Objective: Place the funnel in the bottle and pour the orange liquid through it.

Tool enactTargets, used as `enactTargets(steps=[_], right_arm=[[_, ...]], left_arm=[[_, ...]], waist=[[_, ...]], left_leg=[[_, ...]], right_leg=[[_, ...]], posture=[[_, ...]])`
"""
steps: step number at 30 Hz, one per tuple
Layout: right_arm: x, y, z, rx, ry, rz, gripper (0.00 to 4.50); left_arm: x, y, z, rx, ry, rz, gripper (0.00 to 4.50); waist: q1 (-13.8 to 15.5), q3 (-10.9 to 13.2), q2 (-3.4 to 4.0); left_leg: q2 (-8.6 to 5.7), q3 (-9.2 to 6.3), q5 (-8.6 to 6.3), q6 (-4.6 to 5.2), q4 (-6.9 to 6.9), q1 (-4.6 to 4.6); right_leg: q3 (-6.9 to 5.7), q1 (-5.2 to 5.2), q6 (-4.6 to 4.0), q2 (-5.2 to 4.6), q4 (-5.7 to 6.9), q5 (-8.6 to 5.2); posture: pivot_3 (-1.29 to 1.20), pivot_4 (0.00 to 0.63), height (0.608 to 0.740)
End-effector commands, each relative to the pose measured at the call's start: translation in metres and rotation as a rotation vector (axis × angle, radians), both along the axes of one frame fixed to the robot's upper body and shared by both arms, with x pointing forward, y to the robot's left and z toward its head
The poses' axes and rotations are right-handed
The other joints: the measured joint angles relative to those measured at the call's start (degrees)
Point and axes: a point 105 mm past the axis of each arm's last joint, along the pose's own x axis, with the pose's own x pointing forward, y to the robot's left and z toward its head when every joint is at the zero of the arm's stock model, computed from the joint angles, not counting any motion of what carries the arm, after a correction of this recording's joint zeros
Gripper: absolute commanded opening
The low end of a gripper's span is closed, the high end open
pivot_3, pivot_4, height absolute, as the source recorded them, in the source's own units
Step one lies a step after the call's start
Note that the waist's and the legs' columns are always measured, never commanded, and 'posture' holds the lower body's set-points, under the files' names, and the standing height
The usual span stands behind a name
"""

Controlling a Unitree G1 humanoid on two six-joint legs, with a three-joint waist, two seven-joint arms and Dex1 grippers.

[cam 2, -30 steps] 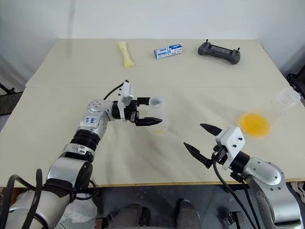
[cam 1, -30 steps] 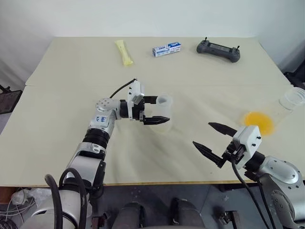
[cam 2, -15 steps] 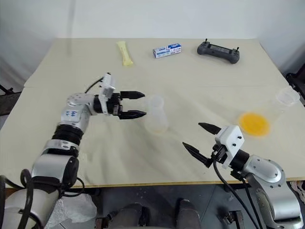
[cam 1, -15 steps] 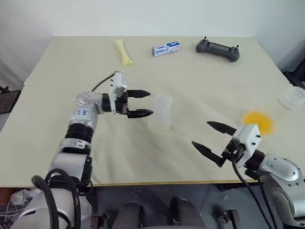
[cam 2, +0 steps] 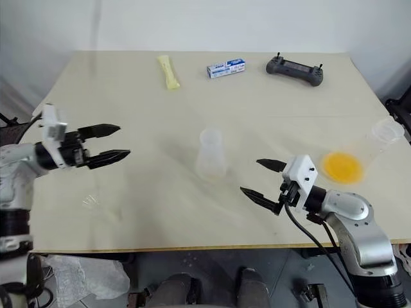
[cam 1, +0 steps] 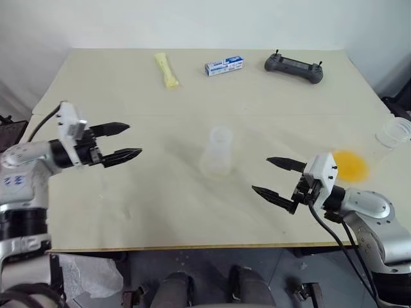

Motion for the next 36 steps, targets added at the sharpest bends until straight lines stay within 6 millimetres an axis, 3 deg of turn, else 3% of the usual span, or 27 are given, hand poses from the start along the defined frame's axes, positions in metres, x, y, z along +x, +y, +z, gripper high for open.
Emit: enactTargets(steps=[1,6,10,12,22,26,30,36], right_arm=[[-0.003,0.003,0.003,0.007,-0.012,0.046,4.5],[-0.003,0.007,-0.001,0.018,0.011,0.07,4.5],[-0.003,0.012,-0.005,0.024,0.036,0.102,4.5],[-0.001,0.017,-0.007,0.025,0.045,0.128,4.5],[0.004,0.022,-0.006,0.03,0.032,0.142,4.5],[0.001,0.02,-0.007,0.031,0.032,0.128,4.5],[-0.003,0.019,-0.008,0.037,0.026,0.102,4.5],[-0.012,0.015,-0.009,0.038,0.025,0.063,4.5]], left_arm=[[-0.038,0.021,0.01,0.016,-0.033,0.099,4.48],[-0.094,0.044,-0.018,0.019,0.102,0.237,4.48],[-0.128,0.053,-0.033,0.016,0.151,0.299,4.48],[-0.135,0.057,-0.04,0.032,0.153,0.333,4.48],[-0.113,0.065,-0.057,0.101,0.133,0.351,4.48],[-0.099,0.059,-0.061,0.109,0.123,0.286,4.48],[-0.071,0.047,-0.066,0.157,0.119,0.181,4.48],[-0.055,0.045,-0.067,0.237,0.141,0.04,4.48]], waist=[[-0.37,0.0,0.01],[-1.2,0.02,0.03],[-0.95,0.03,0.05],[-0.97,0.04,0.07],[-1.07,0.05,0.1],[-1.26,0.05,0.11],[-0.61,0.06,0.12],[-1.28,0.07,0.15]], left_leg=[[0.01,0.01,-0.01,-0.02,-0.01,0.01],[0.06,-0.03,-0.04,-0.07,-0.07,0.03],[0.07,-0.08,-0.05,-0.1,-0.04,0.06],[0.06,-0.07,-0.07,-0.12,-0.06,0.1],[0.05,-0.06,-0.12,-0.15,-0.11,0.11],[0.07,0.02,-0.12,-0.15,-0.12,0.09],[0.06,-0.01,-0.12,-0.14,-0.08,0.1],[0.03,0.09,-0.13,-0.14,-0.14,0.11]], right_leg=[[0.04,-0.01,0.0,0.0,-0.02,0.0],[0.19,0.05,-0.01,0.0,-0.12,-0.01],[0.42,0.12,-0.05,-0.02,-0.21,-0.03],[0.47,0.16,-0.07,-0.03,-0.24,-0.04],[0.48,0.08,-0.15,-0.01,-0.17,-0.08],[0.41,0.03,-0.15,0.02,-0.15,-0.08],[0.31,0.04,-0.15,0.02,-0.05,-0.08],[0.08,-0.1,-0.14,0.04,0.06,-0.07]], posture=[[0.0,0.15,0.74],[0.0,0.15,0.74],[0.0,0.15,0.74],[0.0,0.15,0.74],[0.0,0.15,0.74],[0.0,0.15,0.74],[0.0,0.15,0.74],[0.0,0.15,0.74]])
